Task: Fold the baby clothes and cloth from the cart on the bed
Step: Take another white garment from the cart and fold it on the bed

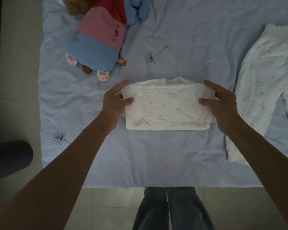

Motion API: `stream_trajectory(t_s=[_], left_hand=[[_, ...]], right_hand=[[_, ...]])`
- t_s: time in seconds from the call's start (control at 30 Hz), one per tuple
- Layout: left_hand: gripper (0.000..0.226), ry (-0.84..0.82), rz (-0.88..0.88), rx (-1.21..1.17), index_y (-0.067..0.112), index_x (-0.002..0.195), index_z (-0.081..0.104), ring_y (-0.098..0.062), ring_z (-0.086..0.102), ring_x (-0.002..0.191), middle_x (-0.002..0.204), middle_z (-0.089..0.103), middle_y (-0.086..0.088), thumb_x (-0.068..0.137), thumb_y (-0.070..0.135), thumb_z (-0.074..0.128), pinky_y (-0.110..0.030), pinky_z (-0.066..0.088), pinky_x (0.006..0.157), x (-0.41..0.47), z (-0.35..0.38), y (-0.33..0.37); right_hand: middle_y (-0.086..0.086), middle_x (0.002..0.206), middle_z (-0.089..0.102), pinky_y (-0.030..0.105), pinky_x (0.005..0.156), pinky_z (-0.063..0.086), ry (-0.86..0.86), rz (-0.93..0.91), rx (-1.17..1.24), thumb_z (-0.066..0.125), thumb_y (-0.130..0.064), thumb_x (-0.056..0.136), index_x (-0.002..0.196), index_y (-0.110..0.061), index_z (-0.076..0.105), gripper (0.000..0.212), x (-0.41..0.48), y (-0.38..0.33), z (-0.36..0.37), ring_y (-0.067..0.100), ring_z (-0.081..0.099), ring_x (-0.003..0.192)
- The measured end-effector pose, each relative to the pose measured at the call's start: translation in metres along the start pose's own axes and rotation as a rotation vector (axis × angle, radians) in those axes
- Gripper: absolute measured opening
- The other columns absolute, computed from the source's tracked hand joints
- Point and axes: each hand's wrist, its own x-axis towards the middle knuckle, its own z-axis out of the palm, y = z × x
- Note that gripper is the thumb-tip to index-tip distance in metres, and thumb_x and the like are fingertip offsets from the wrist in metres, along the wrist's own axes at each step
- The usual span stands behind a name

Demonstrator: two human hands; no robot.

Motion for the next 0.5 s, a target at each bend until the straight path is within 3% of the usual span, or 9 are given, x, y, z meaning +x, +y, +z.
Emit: stream_trajectory(t_s=[0.13, 0.3, 0.5], left_hand=[[0.07, -0.024, -0.006, -0.054, 0.028, 0.146, 0.065, -0.017, 0.068, 0.123, 0.134, 0.069, 0.003, 0.089, -0.01, 0.077, -0.038, 0.062, 0.098, -0.001, -0.002, -0.004], [0.071, -0.062, 0.007, -0.09, 0.026, 0.147, 0.064, -0.019, 0.07, 0.125, 0.137, 0.071, -0.003, 0.089, -0.013, 0.076, -0.045, 0.06, 0.104, -0.01, -0.003, -0.008], [0.066, -0.128, -0.007, -0.117, 0.024, 0.147, 0.064, -0.019, 0.071, 0.124, 0.135, 0.073, -0.001, 0.092, -0.011, 0.074, -0.047, 0.06, 0.104, -0.035, -0.008, -0.011]], right_hand=[[-0.008, 0.136, 0.07, 0.042, 0.11, 0.055, -0.018, 0.019, 0.075, 0.081, 0.011, 0.078, 0.133, -0.026, 0.074, 0.066, 0.002, 0.005, -0.007, 0.014, 0.064, 0.127], [-0.009, 0.125, 0.075, 0.037, 0.104, 0.058, -0.021, 0.021, 0.133, 0.081, 0.014, 0.076, 0.129, -0.023, 0.077, 0.065, -0.006, 0.008, -0.014, 0.01, 0.07, 0.117], [0.0, 0.126, 0.076, 0.045, 0.103, 0.059, -0.041, 0.016, 0.206, 0.083, 0.014, 0.074, 0.125, -0.025, 0.079, 0.063, -0.021, 0.022, -0.025, 0.021, 0.071, 0.12]])
